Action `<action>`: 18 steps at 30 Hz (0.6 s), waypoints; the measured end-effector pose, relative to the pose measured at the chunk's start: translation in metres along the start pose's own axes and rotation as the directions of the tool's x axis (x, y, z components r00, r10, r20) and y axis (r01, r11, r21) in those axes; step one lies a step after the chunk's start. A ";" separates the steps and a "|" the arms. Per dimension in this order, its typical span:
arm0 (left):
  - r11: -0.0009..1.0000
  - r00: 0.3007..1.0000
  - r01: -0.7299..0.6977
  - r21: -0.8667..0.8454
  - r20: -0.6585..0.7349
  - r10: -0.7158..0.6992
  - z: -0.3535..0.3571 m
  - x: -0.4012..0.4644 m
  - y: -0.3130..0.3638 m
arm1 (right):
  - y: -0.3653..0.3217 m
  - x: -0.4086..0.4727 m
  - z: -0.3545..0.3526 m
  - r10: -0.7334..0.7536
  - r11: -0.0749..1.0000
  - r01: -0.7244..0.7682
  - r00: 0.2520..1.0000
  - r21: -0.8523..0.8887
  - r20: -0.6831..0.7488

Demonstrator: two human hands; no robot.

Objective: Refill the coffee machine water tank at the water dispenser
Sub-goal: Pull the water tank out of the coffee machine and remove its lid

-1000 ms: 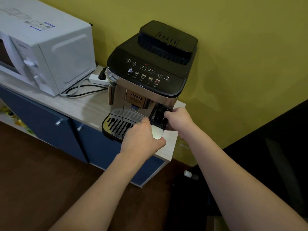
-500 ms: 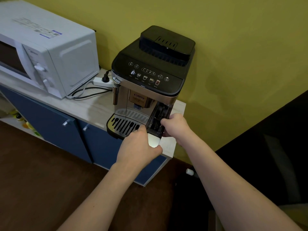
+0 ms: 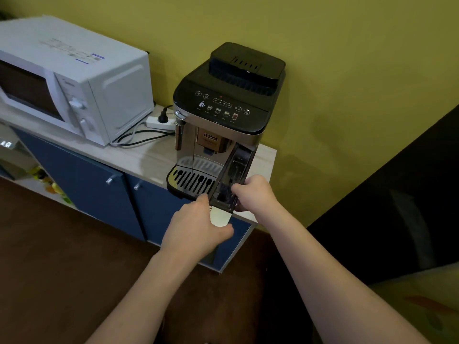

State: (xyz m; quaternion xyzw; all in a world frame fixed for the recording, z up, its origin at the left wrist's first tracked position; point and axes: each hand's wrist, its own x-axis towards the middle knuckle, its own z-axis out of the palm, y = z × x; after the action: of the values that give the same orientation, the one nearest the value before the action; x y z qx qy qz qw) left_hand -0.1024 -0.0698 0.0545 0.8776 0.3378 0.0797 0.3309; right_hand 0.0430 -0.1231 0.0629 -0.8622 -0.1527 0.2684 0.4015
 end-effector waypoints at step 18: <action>0.994 0.992 -0.104 0.016 0.070 0.103 0.027 -0.012 0.061 | 0.030 -0.021 -0.075 0.016 1.000 -0.018 0.992 -0.014 -0.125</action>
State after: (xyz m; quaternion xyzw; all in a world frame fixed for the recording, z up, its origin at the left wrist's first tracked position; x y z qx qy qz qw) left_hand -0.0688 -0.1261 0.0732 0.8993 0.2807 0.0629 0.3293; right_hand 0.0712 -0.1975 0.0866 -0.8816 -0.1219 0.2162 0.4014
